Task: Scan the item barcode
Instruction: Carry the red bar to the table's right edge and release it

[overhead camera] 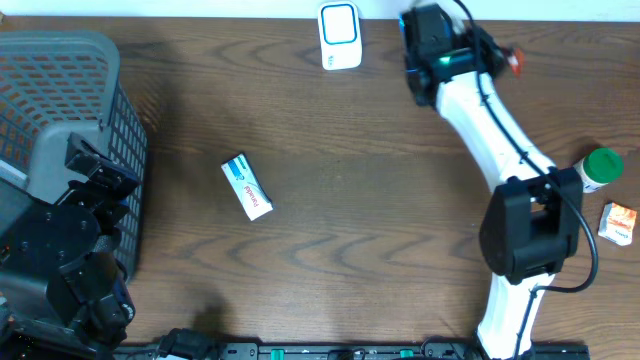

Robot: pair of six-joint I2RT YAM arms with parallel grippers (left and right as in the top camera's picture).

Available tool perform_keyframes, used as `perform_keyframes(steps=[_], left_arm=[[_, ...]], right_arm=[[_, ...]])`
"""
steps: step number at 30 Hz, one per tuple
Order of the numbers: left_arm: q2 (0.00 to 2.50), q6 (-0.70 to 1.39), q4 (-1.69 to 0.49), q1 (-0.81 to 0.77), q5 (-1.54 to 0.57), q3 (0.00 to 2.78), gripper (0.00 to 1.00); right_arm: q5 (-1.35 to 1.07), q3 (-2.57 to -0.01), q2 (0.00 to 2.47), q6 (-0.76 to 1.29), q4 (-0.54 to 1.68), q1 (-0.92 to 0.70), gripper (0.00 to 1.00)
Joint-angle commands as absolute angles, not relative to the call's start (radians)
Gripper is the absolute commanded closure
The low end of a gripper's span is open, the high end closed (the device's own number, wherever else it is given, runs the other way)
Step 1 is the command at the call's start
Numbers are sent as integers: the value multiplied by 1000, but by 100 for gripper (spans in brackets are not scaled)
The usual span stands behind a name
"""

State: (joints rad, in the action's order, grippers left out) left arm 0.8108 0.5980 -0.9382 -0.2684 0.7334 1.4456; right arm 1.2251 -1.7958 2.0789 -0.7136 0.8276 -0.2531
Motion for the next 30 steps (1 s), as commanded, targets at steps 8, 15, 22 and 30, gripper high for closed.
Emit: perform_keyframes(steps=[8, 15, 22, 30], left_arm=[[811, 585, -939, -262, 745, 1443, 0], [811, 585, -939, -262, 745, 1443, 0], [811, 585, -939, -262, 745, 1443, 0], [811, 585, -939, -262, 745, 1443, 0]], right_arm=[[607, -1754, 2043, 55, 1151, 170, 99], [299, -1701, 2043, 74, 1145, 384, 98], [182, -1702, 2009, 70, 1147, 432, 20], [-113, -1743, 1760, 97, 1128, 316, 1]])
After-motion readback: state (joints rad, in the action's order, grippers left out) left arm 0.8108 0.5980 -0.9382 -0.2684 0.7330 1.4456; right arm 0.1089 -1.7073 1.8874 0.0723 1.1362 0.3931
